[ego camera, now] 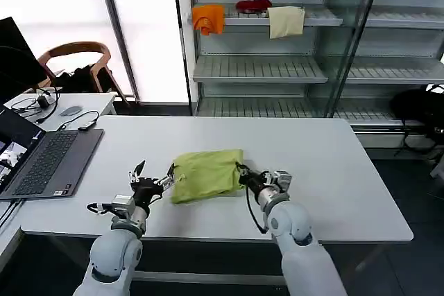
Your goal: Fold and organize the clothes.
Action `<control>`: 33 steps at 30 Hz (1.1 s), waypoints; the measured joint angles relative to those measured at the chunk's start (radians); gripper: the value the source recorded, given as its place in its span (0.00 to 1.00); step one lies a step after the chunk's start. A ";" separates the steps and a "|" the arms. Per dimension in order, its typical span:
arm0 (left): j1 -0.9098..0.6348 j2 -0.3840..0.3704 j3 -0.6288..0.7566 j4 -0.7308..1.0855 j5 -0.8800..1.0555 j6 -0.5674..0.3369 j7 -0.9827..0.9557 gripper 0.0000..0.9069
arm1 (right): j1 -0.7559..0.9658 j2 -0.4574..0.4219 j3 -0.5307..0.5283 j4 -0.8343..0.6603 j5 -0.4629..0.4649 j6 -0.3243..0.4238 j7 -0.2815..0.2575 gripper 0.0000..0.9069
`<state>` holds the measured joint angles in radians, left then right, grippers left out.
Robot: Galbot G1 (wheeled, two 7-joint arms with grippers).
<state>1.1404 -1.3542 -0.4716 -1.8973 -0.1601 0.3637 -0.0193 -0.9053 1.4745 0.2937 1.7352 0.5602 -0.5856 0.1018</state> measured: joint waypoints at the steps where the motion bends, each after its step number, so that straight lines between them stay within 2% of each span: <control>1: 0.001 -0.001 0.001 0.001 0.002 0.000 0.000 1.00 | -0.001 -0.010 0.007 0.004 0.004 0.000 0.002 0.00; 10: 0.002 -0.002 0.007 0.001 0.003 0.000 0.000 1.00 | -0.022 -0.091 0.059 0.025 0.019 0.000 -0.001 0.00; 11: 0.003 -0.002 0.007 0.001 0.003 0.000 0.000 1.00 | -0.024 -0.096 0.061 0.026 0.019 0.000 -0.002 0.52; 12: 0.003 -0.002 0.007 0.002 0.003 0.000 0.000 1.00 | -0.026 -0.099 0.062 0.028 0.018 0.000 -0.002 1.00; 19: 0.010 0.000 -0.002 -0.003 -0.012 -0.011 0.000 1.00 | -0.044 -0.104 0.084 0.045 -0.045 0.004 -0.027 1.00; 29: 0.012 0.022 -0.018 -0.022 -0.075 -0.038 -0.028 1.00 | -0.102 -0.135 0.146 0.121 -0.310 0.034 -0.096 1.00; 33: 0.023 0.039 -0.022 -0.021 -0.080 -0.064 -0.048 1.00 | -0.127 -0.169 0.176 0.134 -0.380 0.060 -0.111 1.00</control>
<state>1.1629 -1.3151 -0.4932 -1.9184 -0.2405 0.2999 -0.0674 -1.0326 1.3054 0.4695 1.8696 0.1807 -0.5252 -0.0094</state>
